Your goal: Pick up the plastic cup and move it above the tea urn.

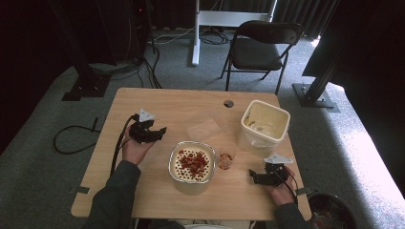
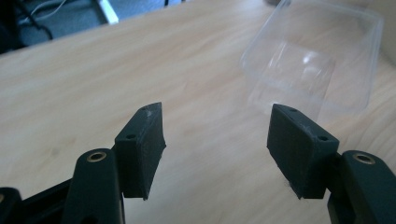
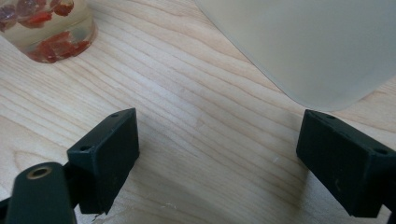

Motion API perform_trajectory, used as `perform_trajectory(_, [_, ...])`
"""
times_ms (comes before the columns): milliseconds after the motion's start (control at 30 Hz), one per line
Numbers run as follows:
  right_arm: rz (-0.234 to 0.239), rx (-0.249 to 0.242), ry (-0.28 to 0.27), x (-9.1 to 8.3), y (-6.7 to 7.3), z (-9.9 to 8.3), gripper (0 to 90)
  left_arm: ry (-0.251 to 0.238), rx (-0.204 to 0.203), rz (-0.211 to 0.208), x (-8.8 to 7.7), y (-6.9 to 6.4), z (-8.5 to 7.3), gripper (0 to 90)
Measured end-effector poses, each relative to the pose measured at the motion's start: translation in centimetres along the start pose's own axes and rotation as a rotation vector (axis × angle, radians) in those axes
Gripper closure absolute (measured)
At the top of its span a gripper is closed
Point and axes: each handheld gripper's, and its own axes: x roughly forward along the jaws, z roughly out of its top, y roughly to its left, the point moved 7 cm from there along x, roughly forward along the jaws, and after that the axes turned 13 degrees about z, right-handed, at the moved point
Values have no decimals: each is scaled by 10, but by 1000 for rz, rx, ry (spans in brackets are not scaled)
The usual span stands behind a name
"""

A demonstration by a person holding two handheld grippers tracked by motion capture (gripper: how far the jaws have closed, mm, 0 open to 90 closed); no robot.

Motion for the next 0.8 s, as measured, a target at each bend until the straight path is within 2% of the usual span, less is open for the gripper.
perform_trajectory(33, [0, 0, 0, 0, 0, 0, 124, -4, 3, -6, 2, -2, 6, 376])
perform_trajectory(100, [0, 0, 0, 0, 0, 0, 125, -8, 35, -28, 11, -10, 20, 383])
perform_trajectory(200, [0, 0, 0, 0, 0, 0, 125, -12, 55, -44, 17, -16, 28, 386])
perform_trajectory(233, [0, 0, 0, 0, 0, 0, 125, -5, 60, -71, 25, -21, 35, 393])
perform_trajectory(300, [0, 0, 0, 0, 0, 0, 124, -4, 60, -83, 29, -23, 38, 404])
perform_trajectory(333, [0, 0, 0, 0, 0, 0, 125, 8, 69, -96, 39, -28, 43, 405])
perform_trajectory(367, [0, 0, 0, 0, 0, 0, 124, 8, 69, -96, 39, -28, 43, 408])
perform_trajectory(433, [0, 0, 0, 0, 0, 0, 125, 32, 72, -117, 51, -33, 46, 414])
perform_trajectory(500, [0, 0, 0, 0, 0, 0, 124, 37, 66, -109, 64, -38, 48, 443])
perform_trajectory(533, [0, -1, 0, 0, 0, 0, 125, 37, 66, -109, 64, -38, 48, 454])
perform_trajectory(600, [0, 0, 0, 0, 0, 0, 125, 66, 33, -117, 73, -38, 42, 456])
perform_trajectory(633, [0, 0, 0, 0, 0, 0, 125, 92, 39, -121, 80, -41, 36, 457])
perform_trajectory(800, [0, 0, 0, 0, 0, 0, 124, 83, 40, -123, 86, -52, 35, 474])
